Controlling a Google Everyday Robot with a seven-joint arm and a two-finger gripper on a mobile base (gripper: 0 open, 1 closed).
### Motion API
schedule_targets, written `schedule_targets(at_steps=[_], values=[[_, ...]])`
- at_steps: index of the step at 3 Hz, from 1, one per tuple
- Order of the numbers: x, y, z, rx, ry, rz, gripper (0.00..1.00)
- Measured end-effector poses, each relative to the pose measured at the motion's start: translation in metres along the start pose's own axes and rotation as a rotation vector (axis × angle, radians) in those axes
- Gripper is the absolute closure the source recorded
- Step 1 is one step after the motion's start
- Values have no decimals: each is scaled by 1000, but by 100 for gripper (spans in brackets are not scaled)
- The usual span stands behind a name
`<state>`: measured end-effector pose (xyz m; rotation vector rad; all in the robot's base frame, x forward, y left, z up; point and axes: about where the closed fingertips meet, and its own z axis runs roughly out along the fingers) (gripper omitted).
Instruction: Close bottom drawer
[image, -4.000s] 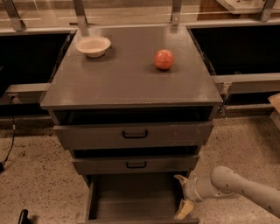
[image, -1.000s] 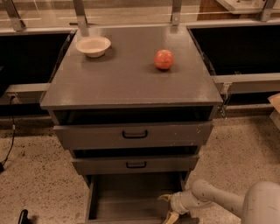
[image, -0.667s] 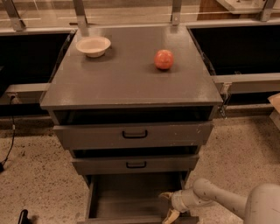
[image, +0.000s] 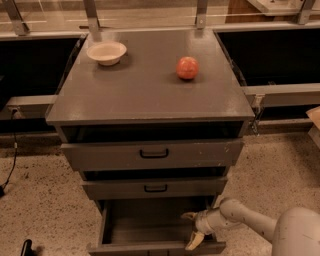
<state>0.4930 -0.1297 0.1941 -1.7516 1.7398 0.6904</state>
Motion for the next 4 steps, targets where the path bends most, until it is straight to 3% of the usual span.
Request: schedule_targets(at_steps=[1, 2, 4], values=[[2, -14, 7, 4, 3, -1, 30], [1, -13, 6, 4, 3, -1, 31], [-5, -8, -6, 97, -23, 56, 31]])
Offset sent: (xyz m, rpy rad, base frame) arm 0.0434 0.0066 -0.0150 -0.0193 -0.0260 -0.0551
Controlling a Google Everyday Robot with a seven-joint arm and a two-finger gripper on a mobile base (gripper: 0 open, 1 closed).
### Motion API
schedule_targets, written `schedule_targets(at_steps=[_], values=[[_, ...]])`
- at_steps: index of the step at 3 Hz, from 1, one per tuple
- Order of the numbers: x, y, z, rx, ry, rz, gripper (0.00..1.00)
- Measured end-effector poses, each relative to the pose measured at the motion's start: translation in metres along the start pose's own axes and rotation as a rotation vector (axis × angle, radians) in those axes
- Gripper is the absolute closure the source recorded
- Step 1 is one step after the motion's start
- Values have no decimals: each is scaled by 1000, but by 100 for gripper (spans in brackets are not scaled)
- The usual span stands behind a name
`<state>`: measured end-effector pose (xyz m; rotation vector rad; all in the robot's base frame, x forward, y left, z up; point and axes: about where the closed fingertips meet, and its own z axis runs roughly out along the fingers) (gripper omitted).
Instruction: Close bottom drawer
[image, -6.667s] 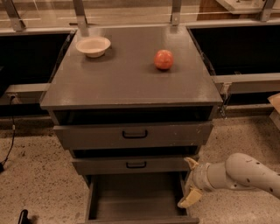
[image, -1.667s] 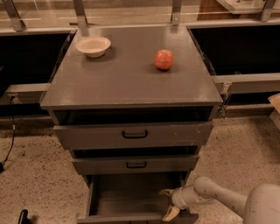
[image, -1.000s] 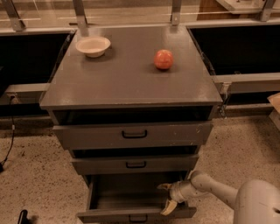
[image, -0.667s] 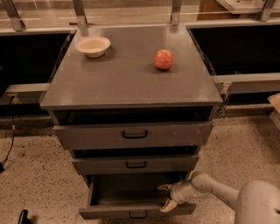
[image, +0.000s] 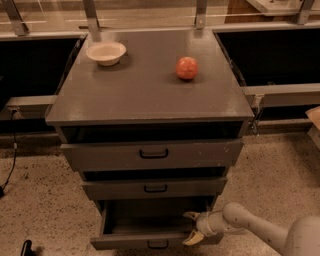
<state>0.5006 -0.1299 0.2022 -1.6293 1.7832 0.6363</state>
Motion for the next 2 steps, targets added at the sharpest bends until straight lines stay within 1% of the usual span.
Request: schedule_targets(at_steps=[1, 2], values=[[-17, 24, -27, 11, -71, -6, 30], [-32, 68, -41, -42, -118, -33, 57]])
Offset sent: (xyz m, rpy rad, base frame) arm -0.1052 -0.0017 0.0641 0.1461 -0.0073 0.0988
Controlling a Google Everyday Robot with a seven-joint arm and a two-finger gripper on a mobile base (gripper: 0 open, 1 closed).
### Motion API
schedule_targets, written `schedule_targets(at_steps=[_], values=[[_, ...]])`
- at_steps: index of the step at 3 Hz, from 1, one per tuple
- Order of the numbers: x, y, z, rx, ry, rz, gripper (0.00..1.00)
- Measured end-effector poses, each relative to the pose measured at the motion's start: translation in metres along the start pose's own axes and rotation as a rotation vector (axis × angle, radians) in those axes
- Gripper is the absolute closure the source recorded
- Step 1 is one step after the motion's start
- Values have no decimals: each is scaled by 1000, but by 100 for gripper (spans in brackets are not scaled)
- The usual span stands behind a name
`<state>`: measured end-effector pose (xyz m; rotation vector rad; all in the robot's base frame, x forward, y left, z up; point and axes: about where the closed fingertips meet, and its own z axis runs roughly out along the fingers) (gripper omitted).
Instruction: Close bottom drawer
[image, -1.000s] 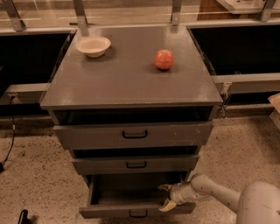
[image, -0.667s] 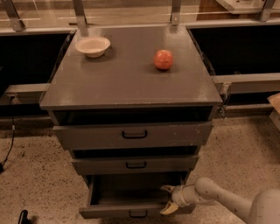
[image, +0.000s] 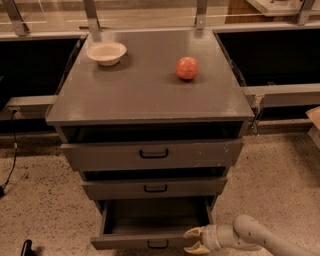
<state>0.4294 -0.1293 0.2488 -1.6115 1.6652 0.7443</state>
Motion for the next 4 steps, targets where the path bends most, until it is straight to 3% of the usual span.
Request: schedule_targets(at_steps=[1, 2, 4], values=[[-7, 22, 2, -39, -18, -10, 80], [-7, 22, 3, -40, -19, -10, 100], [30, 10, 33, 65, 29, 10, 100]])
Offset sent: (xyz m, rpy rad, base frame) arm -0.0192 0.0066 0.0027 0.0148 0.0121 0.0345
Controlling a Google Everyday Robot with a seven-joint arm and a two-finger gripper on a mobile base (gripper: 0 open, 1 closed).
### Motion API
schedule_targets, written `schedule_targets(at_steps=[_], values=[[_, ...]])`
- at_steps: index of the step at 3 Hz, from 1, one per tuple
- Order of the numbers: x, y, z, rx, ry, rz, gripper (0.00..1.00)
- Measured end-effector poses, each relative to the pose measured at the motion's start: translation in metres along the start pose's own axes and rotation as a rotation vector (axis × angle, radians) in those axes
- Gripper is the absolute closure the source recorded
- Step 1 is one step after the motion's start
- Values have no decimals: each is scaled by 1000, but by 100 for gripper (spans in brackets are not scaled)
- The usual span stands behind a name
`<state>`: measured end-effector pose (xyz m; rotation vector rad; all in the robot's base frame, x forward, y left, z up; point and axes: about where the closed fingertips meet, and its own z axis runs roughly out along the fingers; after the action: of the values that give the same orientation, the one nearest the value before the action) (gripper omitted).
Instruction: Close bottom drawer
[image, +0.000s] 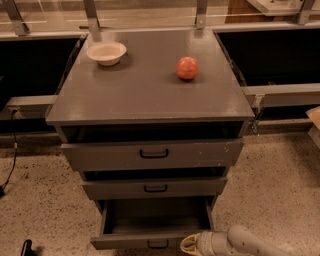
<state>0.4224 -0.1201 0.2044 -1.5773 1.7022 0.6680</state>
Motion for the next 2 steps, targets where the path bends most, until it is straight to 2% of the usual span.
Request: schedule_targets(at_steps=[1, 2], values=[[21, -6, 15, 57, 30, 2, 100], [38, -16, 26, 140, 50, -13, 100]])
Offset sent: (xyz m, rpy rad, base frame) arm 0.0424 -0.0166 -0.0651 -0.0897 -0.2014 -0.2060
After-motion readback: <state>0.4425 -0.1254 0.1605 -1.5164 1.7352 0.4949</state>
